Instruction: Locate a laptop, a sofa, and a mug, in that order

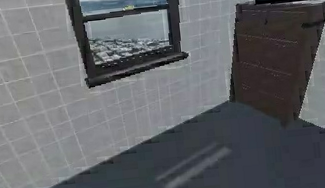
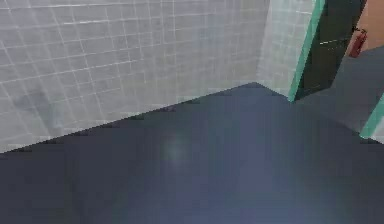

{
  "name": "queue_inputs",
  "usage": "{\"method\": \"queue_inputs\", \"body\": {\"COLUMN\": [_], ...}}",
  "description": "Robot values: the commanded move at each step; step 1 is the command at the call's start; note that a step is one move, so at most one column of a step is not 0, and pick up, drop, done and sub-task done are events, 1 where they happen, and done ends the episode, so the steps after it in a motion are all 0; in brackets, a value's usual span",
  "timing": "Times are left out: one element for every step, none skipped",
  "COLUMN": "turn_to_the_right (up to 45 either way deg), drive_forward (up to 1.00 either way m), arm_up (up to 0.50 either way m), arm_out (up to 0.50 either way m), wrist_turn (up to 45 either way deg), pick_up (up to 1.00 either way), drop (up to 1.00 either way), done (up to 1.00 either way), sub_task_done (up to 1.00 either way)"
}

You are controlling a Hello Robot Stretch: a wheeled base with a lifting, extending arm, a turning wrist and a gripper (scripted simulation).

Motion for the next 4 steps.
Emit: {"method": "queue_inputs", "body": {"turn_to_the_right": [-42.0,0.0,-45.0,-24.0], "drive_forward": [0.00,0.75,0.00,0.00], "arm_up": [0.00,0.00,0.00,0.00], "arm_out": [0.00,0.00,0.00,0.00], "wrist_turn": [0.0,0.0,0.0,0.0], "pick_up": [0.00,0.00,0.00,0.00], "drop": [0.00,0.00,0.00,0.00], "done": [0.00,0.00,0.00,0.00], "sub_task_done": [0.00,0.00,0.00,0.00]}}
